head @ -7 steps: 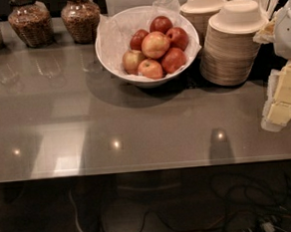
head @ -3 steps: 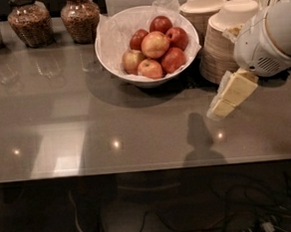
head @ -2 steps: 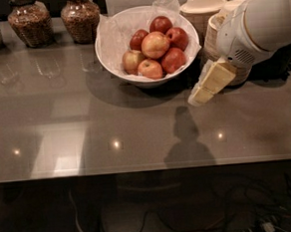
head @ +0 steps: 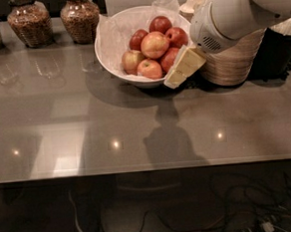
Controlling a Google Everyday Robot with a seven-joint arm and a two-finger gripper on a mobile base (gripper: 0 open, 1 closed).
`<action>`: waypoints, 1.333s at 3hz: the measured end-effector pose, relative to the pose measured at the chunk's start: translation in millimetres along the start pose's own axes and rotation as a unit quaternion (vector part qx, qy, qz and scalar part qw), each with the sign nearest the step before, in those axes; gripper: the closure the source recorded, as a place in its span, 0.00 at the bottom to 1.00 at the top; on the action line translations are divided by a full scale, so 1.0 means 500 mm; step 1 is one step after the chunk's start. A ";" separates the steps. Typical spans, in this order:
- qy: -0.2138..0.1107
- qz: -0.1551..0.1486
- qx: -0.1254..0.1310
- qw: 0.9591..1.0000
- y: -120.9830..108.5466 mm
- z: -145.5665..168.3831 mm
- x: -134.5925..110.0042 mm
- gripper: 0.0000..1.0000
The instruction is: Pick apple from white bowl
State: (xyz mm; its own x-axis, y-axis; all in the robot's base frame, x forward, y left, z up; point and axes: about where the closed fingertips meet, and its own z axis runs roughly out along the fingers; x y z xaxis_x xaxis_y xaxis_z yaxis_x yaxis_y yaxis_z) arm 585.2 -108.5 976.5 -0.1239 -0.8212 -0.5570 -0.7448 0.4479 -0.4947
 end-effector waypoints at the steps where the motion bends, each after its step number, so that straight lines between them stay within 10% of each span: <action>1: -0.021 0.007 -0.006 1.000 -0.025 0.043 -0.036 0.00; 4: -0.058 0.003 -0.012 0.998 -0.043 0.081 -0.056 0.00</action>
Offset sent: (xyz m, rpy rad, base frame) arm 0.0755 0.0450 -0.0012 0.1329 0.0219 0.1656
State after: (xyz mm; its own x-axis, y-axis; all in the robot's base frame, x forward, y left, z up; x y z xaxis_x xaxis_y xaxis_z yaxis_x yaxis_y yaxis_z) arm 631.1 -80.8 975.6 -0.0527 -0.7713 -0.6343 -0.7604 0.4427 -0.4752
